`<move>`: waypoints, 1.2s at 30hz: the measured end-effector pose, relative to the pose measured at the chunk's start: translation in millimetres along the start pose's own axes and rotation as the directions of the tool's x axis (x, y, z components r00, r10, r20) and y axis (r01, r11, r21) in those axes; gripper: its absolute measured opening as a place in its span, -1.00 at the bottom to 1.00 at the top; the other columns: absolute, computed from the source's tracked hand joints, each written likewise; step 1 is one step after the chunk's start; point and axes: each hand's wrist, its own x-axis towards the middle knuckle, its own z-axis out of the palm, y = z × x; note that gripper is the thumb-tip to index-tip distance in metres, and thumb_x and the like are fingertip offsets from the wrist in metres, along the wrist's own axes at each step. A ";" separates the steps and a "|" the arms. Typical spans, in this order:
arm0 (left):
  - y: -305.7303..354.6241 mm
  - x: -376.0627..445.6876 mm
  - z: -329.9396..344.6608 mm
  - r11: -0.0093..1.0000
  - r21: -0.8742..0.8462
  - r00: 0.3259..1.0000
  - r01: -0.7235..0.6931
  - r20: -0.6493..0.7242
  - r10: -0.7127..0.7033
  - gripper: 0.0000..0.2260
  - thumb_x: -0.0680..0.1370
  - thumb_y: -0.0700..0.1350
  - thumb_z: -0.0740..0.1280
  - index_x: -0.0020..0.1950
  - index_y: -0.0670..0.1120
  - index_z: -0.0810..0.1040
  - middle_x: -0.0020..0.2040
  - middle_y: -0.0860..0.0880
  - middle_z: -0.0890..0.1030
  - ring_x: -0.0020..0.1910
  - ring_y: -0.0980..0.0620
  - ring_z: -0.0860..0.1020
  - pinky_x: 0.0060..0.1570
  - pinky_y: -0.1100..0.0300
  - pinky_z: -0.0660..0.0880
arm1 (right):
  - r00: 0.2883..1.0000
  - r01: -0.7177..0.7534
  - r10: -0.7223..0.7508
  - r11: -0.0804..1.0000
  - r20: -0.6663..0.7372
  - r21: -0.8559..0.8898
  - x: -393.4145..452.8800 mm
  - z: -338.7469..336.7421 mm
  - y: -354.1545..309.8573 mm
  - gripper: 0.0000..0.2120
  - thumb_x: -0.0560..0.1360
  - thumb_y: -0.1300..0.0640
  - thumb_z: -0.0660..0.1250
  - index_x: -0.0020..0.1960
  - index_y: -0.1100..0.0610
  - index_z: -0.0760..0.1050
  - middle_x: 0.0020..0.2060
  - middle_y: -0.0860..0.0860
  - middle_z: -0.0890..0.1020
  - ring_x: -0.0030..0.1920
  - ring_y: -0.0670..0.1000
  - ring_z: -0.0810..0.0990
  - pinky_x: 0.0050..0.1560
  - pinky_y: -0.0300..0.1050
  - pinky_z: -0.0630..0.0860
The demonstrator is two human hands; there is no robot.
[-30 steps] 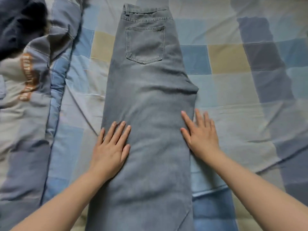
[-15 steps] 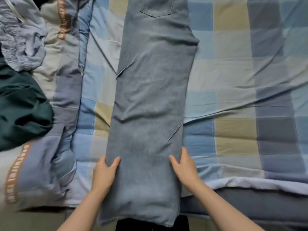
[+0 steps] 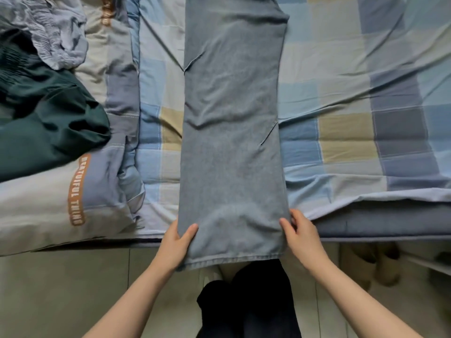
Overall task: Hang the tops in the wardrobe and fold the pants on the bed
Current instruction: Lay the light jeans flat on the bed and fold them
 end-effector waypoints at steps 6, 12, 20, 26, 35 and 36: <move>8.8 -16.2 0.1 0.987 -0.159 0.997 0.009 -0.070 -0.020 -0.78 0.59 -0.09 0.34 0.23 -0.07 0.54 0.06 0.05 0.66 0.02 0.16 0.63 -0.07 0.33 0.51 | 0.986 -0.159 0.167 0.903 0.015 0.400 -30.9 -1.5 -5.9 -0.69 0.57 0.21 0.27 0.22 0.03 0.23 -0.26 0.08 0.48 -0.23 0.02 0.47 -0.14 -0.08 0.41; 15.4 -26.6 6.6 0.994 -0.095 0.992 -0.046 -0.123 0.034 -0.64 0.60 -0.09 0.33 0.36 -0.04 0.33 0.24 -0.02 0.52 0.10 0.07 0.54 -0.01 0.28 0.44 | 0.945 -0.315 0.324 0.869 0.042 0.382 -37.5 11.2 9.2 -0.69 0.52 0.12 0.37 0.14 0.15 0.29 -0.05 0.13 0.56 -0.03 0.06 0.55 -0.06 -0.12 0.45; 20.5 -33.7 17.4 0.984 -0.056 0.972 -0.169 -0.176 0.157 -0.88 0.65 -0.12 0.22 0.19 -0.02 0.40 0.05 0.08 0.57 0.02 0.20 0.56 -0.13 0.51 0.43 | 0.931 -0.359 0.361 0.868 0.061 0.344 -27.3 12.4 19.3 -0.79 0.59 0.05 0.26 0.09 0.18 0.36 -0.11 0.04 0.49 -0.09 -0.01 0.48 -0.19 -0.25 0.38; 18.4 -36.6 18.1 0.974 -0.179 0.978 -0.136 -0.182 0.103 -0.82 0.67 -0.13 0.17 0.16 -0.11 0.54 0.04 0.05 0.63 0.02 0.17 0.58 -0.06 0.41 0.49 | 0.933 -0.358 0.345 0.878 0.098 0.317 -22.6 12.3 18.7 -0.84 0.60 0.09 0.24 0.05 0.18 0.35 -0.18 0.04 0.50 -0.19 -0.04 0.48 -0.26 -0.27 0.37; 3.9 -36.5 14.3 0.978 -0.202 0.968 -0.052 -0.252 -0.001 -0.89 0.62 -0.14 0.28 0.00 -0.12 0.59 -0.10 0.01 0.67 -0.18 0.19 0.61 -0.21 0.38 0.51 | 0.917 -0.396 0.361 0.871 0.167 0.291 -11.9 6.1 25.5 -0.85 0.59 0.18 0.24 -0.11 0.23 0.45 -0.24 0.08 0.49 -0.20 0.00 0.43 -0.23 -0.16 0.35; 0.1 -37.1 13.1 0.981 -0.189 0.963 -0.043 -0.270 -0.010 -0.93 0.61 -0.18 0.30 -0.01 -0.14 0.58 -0.11 -0.01 0.67 -0.18 0.14 0.61 -0.23 0.40 0.50 | 0.909 -0.415 0.370 0.848 0.192 0.329 -13.6 4.9 30.0 -0.84 0.60 0.17 0.23 -0.11 0.24 0.45 -0.24 0.10 0.50 -0.21 0.00 0.44 -0.20 -0.14 0.37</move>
